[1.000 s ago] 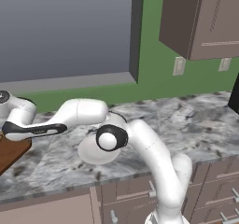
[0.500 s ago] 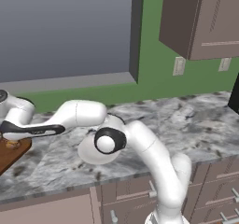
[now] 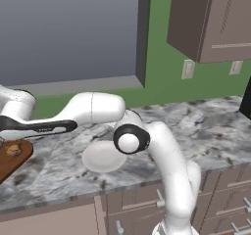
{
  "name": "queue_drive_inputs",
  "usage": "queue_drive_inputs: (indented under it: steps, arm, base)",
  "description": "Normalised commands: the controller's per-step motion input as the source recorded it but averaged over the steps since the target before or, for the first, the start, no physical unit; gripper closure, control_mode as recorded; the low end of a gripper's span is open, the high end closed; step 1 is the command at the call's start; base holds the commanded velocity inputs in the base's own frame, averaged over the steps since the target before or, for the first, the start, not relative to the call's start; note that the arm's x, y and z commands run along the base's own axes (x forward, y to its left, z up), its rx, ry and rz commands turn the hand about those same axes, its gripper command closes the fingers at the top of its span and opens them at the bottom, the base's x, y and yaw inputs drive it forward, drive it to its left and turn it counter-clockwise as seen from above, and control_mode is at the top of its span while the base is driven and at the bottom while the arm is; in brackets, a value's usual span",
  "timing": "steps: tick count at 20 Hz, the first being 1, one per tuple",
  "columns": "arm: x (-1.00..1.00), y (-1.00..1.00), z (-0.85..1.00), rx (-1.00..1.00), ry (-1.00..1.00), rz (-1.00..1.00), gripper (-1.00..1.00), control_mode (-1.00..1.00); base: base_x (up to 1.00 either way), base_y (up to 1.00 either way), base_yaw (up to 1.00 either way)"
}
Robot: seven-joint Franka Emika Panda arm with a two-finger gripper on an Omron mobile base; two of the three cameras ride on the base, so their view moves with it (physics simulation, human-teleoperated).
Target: Pick up the knife from the drawer and place it on the cutting board. Then place the meat from the plate to the cutting board.
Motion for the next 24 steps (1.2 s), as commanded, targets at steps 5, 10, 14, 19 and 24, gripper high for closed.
queue_drive_inputs:
  steps: [5, 10, 14, 19, 24]
  arm:
    - [-1.00, -1.00, -0.13, 0.09, 0.00, 0.00, -1.00, -1.00]
    - [-1.00, -1.00, 0.00, 0.02, 0.00, 0.00, -1.00, -1.00]
    - [-0.74, -1.00, 0.00, 0.01, 0.08, 0.00, -1.00, -1.00]
    - [-0.05, -1.00, 0.02, 0.23, 0.11, 0.00, -1.00, -1.00]
    - [-0.10, -1.00, -0.10, 0.25, -0.09, -0.15, -1.00, -1.00]
  base:
    - [0.00, 0.00, 0.00]
    - [0.00, 0.00, 0.00]
    - [0.00, 0.00, 0.00]
    - [0.00, 0.00, 0.00]
    - [0.00, 0.00, 0.00]
